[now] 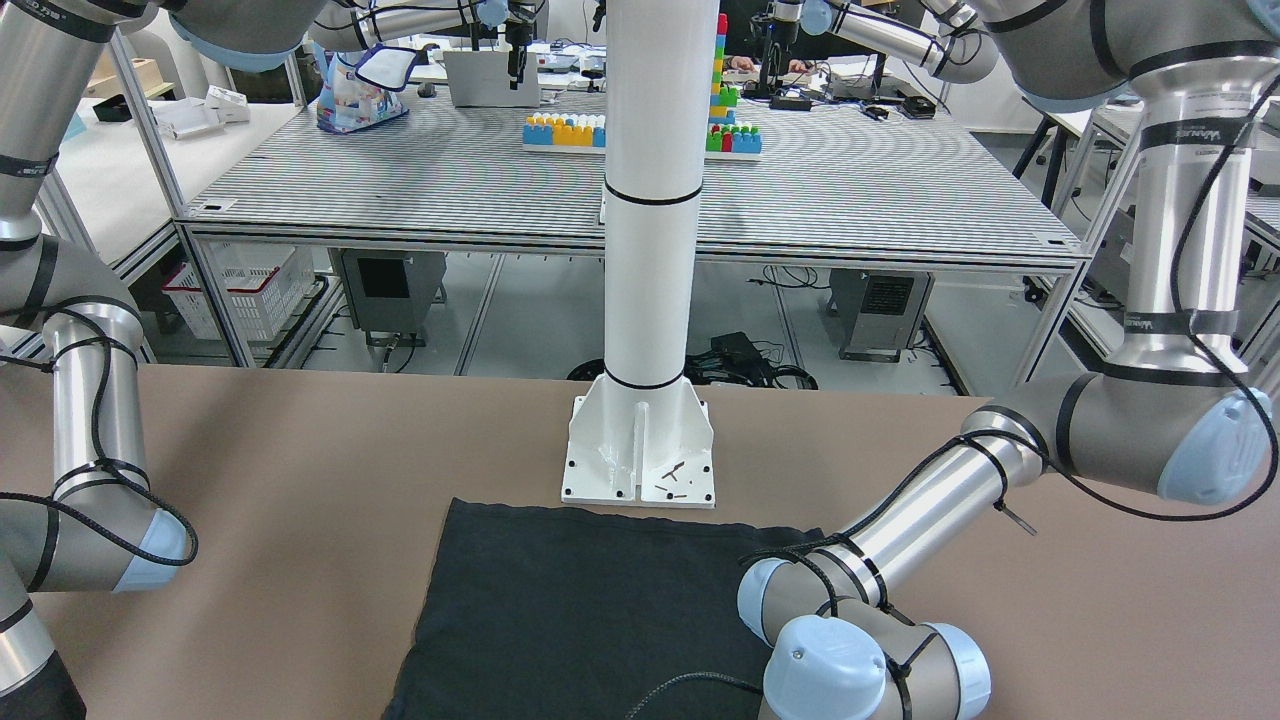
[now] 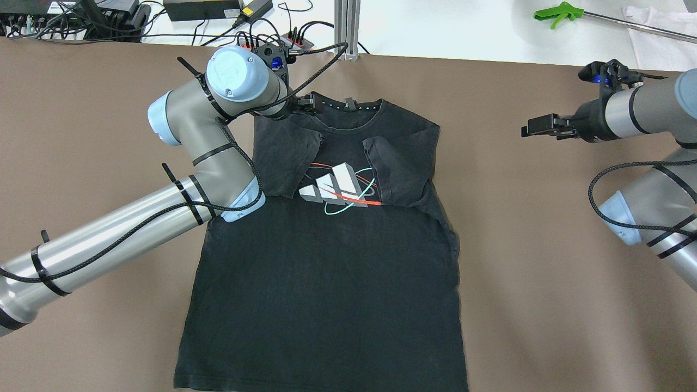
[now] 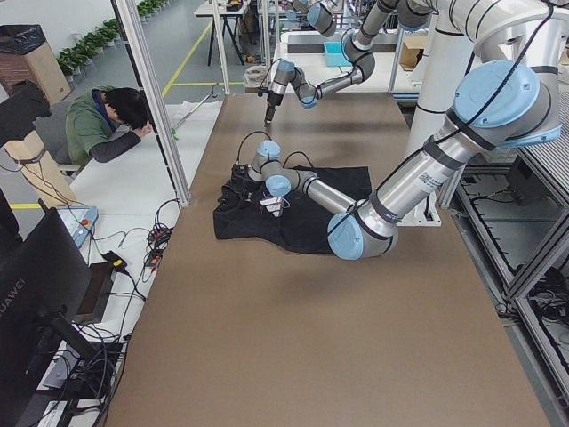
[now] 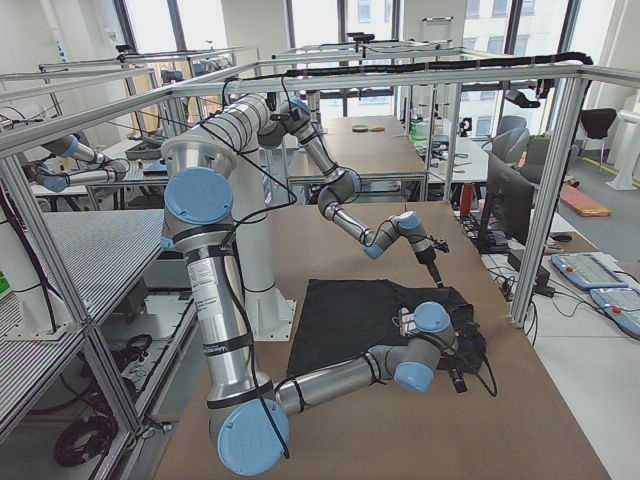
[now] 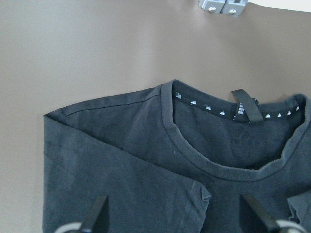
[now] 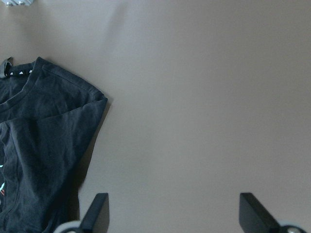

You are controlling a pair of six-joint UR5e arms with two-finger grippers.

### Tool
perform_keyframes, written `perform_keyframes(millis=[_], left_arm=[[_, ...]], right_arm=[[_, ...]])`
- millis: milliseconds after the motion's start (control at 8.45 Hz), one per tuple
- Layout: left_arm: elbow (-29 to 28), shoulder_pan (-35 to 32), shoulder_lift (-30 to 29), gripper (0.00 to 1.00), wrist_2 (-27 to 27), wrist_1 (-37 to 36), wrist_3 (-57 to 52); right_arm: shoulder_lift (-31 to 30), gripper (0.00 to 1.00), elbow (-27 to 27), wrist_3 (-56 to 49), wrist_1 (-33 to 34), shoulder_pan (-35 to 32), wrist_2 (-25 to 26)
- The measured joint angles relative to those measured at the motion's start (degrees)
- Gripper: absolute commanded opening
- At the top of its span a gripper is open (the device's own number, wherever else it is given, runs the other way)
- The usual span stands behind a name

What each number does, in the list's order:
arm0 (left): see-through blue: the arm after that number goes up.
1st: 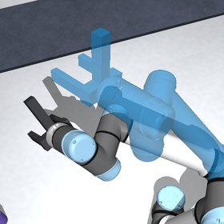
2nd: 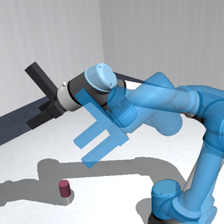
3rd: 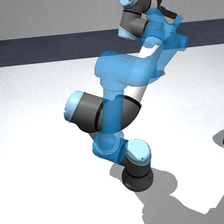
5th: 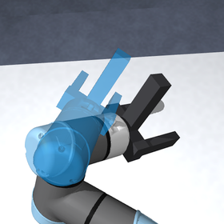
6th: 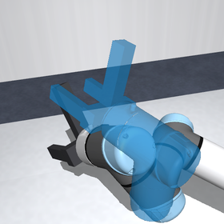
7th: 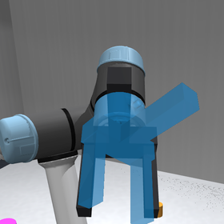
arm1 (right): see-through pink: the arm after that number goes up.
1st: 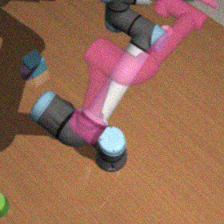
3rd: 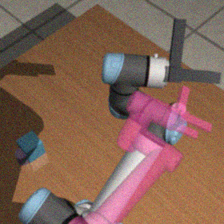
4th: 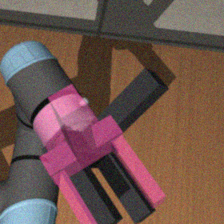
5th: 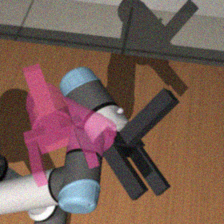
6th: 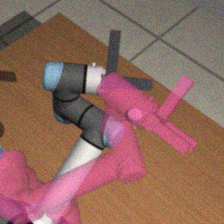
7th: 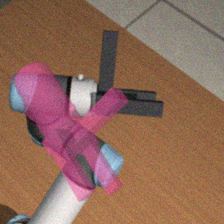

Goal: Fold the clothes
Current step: 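Release the sleeve and move both grippers toward the shirt's hem corners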

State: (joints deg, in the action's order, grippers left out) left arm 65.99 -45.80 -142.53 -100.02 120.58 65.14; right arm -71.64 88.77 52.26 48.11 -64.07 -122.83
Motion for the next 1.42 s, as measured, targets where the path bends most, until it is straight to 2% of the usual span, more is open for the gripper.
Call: perform_keyframes(millis=[237, 473, 710, 1183, 1420], left_arm=[[2.13, -0.77, 2.03, 1.00, -1.92, 2.26, 0.40], [10.91, -0.99, 9.01, 1.00, -3.76, 2.21, 1.02], [21.48, -0.91, 19.00, 1.00, -6.26, 2.27, 4.58], [40.02, 2.67, 37.63, 1.00, -6.15, 2.80, 16.43], [47.54, 7.85, 42.73, 1.00, -1.68, 2.43, 22.42]], right_arm=[[-0.14, 0.94, 2.88, 0.60, 2.77, 0.02, -1.18], [-2.09, 0.94, 8.44, 0.94, 8.34, 0.50, -2.70], [-6.15, 0.94, 13.81, 2.53, 9.76, 3.45, -3.73], [-12.82, 0.94, 21.56, 15.52, 6.99, 12.42, -6.00], [-18.17, 0.94, 22.67, 22.06, -2.87, 17.22, -6.46]])
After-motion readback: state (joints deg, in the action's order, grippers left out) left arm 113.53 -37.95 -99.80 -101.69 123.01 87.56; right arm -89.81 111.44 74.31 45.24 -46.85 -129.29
